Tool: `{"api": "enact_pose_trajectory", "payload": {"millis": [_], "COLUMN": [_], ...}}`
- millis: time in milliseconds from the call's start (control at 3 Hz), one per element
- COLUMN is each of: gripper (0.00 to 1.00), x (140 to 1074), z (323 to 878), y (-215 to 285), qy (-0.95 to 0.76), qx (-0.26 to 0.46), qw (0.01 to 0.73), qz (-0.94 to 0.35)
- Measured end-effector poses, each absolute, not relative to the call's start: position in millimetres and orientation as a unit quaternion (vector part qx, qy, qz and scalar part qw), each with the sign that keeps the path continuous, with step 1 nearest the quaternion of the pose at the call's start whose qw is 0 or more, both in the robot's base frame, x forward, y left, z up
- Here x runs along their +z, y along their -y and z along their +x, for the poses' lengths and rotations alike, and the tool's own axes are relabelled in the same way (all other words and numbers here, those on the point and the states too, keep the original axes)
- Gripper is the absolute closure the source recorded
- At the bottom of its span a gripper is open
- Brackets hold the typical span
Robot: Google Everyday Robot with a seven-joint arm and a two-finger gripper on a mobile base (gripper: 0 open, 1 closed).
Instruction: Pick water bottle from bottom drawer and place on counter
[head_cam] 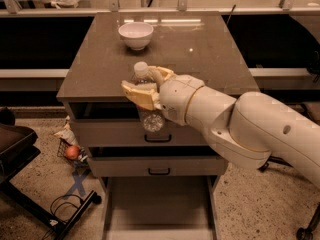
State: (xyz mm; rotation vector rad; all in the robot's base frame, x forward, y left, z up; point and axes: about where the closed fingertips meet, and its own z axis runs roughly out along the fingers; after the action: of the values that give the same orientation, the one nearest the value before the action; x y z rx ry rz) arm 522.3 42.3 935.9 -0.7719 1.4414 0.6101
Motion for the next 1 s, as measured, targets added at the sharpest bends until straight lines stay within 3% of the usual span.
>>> {"api": "enact_pose_trajectory", "payload": {"millis": [1000], "gripper": [1.00], "x": [1046], "z": [585], "y": [-27], "qy": [-0.612], "qx": [0.309], "qw": [0.654], "qz": [-0.321]}}
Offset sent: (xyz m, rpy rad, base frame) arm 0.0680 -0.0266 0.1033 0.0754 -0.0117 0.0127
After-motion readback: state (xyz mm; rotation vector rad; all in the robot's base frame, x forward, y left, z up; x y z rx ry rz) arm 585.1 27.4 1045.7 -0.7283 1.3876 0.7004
